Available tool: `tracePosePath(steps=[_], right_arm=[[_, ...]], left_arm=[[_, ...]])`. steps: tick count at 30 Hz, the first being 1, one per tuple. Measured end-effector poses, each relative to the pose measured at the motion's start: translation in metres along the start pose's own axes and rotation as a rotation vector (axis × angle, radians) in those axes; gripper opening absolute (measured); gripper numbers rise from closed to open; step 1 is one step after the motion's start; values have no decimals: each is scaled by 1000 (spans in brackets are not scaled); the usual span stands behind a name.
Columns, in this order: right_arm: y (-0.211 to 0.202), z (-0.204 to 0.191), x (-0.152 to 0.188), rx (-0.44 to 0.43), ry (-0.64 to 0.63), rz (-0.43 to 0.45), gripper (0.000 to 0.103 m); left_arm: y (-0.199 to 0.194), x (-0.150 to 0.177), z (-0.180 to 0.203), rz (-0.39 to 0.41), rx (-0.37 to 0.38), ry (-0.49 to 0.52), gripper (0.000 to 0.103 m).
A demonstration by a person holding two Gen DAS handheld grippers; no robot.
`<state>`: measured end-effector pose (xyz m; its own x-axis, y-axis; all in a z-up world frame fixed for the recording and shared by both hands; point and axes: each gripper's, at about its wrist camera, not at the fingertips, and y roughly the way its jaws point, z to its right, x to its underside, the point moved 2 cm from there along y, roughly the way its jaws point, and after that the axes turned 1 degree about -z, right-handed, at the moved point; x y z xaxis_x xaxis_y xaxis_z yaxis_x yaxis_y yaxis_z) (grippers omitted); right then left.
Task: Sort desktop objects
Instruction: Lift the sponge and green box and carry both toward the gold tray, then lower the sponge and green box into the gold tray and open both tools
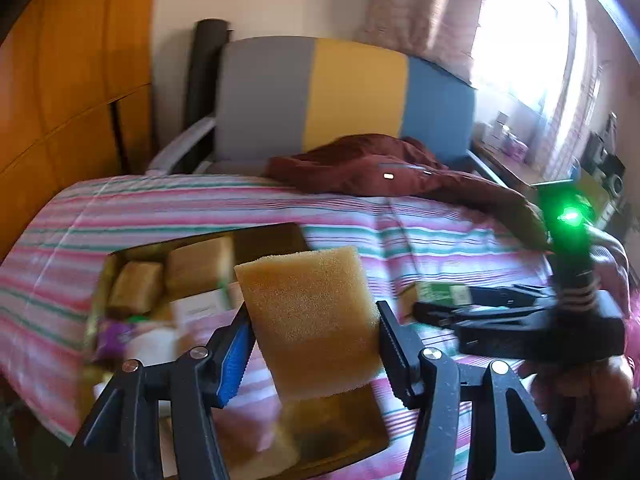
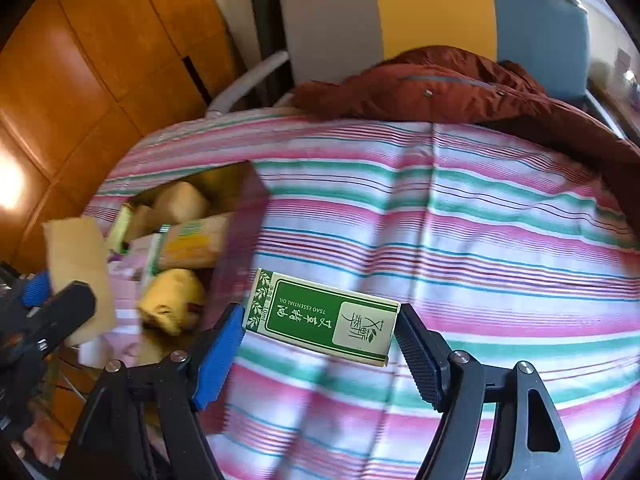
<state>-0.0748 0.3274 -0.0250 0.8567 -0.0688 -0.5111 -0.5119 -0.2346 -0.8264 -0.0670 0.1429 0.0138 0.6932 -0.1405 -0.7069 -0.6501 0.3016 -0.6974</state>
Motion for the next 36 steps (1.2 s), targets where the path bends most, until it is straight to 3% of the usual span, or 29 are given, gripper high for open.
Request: tracePosePath(steps=[6,15,24,36], right_arm=[[-10,-46,3,-86,-31,34,76],[3,-104,-2,-172,-75,35,76],[29,-116,-6,-208,15,-8,78],[34,-114,11,-202,28,-38,82]], left_arm=[[-22,28,-60,8,-100,-70,59],[-12,66,-89,-40,-177,-71,59],[-2,69,-88,-55,-182,-59,63],[-2,67,-88,-57,-180,-76,66]])
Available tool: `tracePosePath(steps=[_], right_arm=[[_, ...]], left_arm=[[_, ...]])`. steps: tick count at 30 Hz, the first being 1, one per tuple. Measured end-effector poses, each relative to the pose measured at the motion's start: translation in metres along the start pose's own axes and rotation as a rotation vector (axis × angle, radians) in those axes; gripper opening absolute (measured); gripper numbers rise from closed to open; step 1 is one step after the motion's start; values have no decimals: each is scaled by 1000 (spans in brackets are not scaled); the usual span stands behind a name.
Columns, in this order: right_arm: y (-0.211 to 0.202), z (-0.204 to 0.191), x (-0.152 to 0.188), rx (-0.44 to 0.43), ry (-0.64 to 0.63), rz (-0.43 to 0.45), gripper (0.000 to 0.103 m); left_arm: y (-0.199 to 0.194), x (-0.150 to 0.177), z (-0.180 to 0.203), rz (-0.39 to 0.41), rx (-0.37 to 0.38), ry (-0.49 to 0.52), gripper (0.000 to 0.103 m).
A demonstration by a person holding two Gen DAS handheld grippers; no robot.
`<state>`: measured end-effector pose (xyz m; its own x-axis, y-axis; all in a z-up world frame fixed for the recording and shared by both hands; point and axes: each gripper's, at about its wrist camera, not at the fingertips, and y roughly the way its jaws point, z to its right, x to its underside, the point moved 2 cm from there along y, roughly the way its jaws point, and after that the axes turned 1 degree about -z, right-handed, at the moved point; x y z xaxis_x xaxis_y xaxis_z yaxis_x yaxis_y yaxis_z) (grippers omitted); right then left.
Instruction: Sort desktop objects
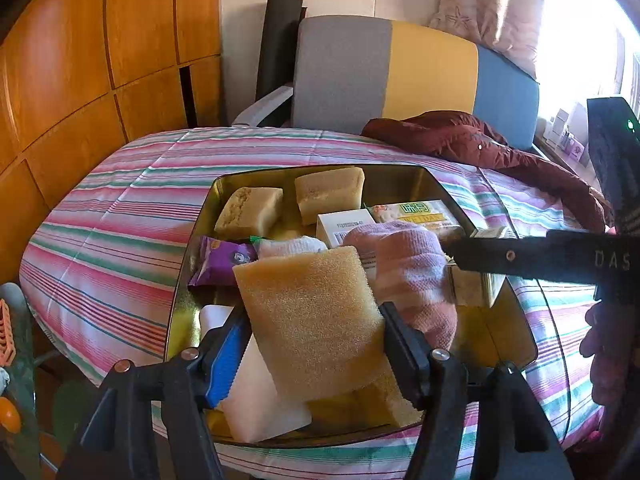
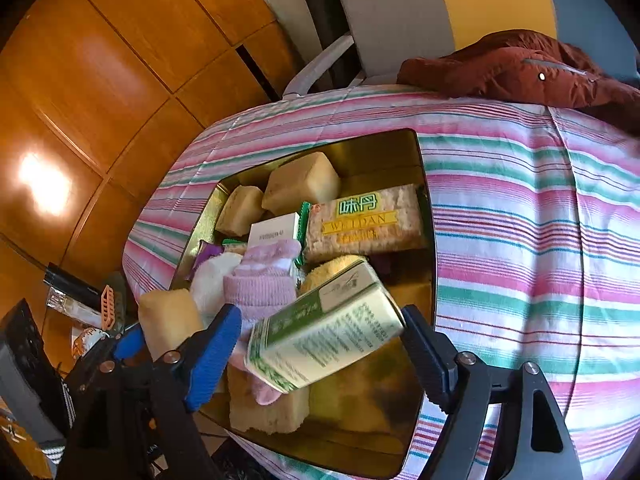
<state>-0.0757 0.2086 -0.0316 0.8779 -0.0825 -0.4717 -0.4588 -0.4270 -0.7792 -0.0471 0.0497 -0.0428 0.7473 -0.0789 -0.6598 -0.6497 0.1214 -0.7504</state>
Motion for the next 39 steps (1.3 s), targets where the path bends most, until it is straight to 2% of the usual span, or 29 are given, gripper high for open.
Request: tracePosePath(steps=[12,22,28,30,35,36,39], right_arm=[[-8,2,8,3,10,21,85],[-24,-11,12,43,-50,92,93],[-28,-12,18,78,-65,106,96],[-29,-11,21,85,-68,104,96],[-28,-13,26,100,-76,99,96],[-28,-13,27,105,-79,98,96],[-28,-10,28,119,-79,100,96]], left_arm=[[-11,-5,0,20,-13,-17,79],[-26,-11,-4,55,-47,-41,80],[-44,-20,-6,118,-91,-55,80],[-44,-24,-5,111,-102,-57,82],[-43,-26,-2,111,-109,-28,80],[-45,-25,-2,121,-109,-33,73],[-48,-25,-3,143,-123,-40,68]])
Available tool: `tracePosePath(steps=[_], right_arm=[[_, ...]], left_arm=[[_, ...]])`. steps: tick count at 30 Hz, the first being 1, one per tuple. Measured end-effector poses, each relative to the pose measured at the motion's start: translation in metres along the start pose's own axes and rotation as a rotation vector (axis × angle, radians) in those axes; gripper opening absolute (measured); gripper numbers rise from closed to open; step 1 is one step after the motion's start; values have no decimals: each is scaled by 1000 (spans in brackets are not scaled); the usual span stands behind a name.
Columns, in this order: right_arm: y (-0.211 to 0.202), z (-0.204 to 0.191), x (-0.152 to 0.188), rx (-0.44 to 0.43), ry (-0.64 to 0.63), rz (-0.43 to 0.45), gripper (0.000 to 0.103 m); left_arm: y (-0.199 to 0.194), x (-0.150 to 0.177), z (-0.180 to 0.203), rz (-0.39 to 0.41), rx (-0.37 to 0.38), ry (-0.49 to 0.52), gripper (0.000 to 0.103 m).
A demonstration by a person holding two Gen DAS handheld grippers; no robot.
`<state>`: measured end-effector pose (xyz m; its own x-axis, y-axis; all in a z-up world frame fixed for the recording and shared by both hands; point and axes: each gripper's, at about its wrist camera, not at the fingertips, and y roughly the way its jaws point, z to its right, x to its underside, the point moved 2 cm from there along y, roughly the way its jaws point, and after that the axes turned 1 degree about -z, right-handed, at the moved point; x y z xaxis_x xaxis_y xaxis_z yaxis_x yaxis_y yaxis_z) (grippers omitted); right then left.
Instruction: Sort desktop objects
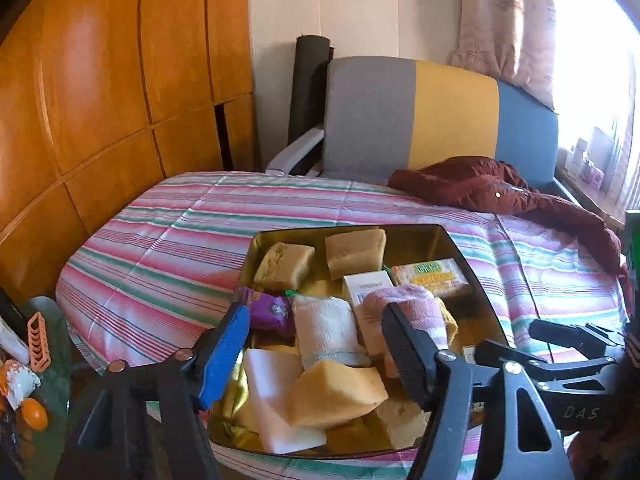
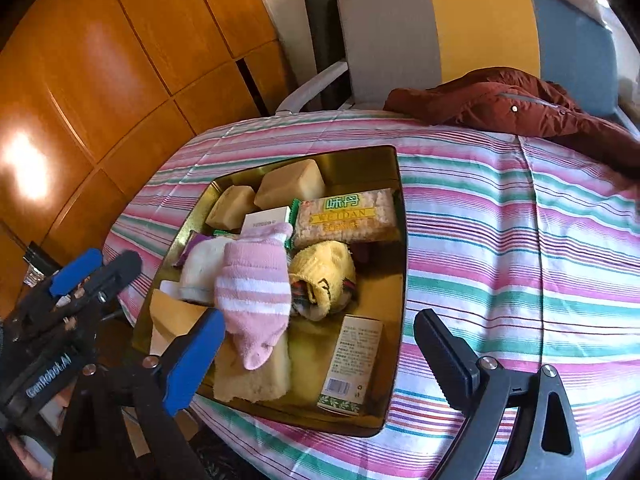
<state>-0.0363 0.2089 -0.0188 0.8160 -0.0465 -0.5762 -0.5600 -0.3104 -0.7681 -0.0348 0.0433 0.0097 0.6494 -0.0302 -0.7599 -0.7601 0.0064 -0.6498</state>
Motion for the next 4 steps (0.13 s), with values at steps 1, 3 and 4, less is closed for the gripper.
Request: tracePosePath(steps=[1,3,4], right_arm=[[-1,1,1,2,3,2,96],[-6,6,1,7,15,15,96],[-10,10,0,13,25,30,96]], left_arm=[[0,-1,0,1,-1,-1,68],[0,-2,-1,4,2,-1,68],[1,-3,-1,-3,1,2,68]])
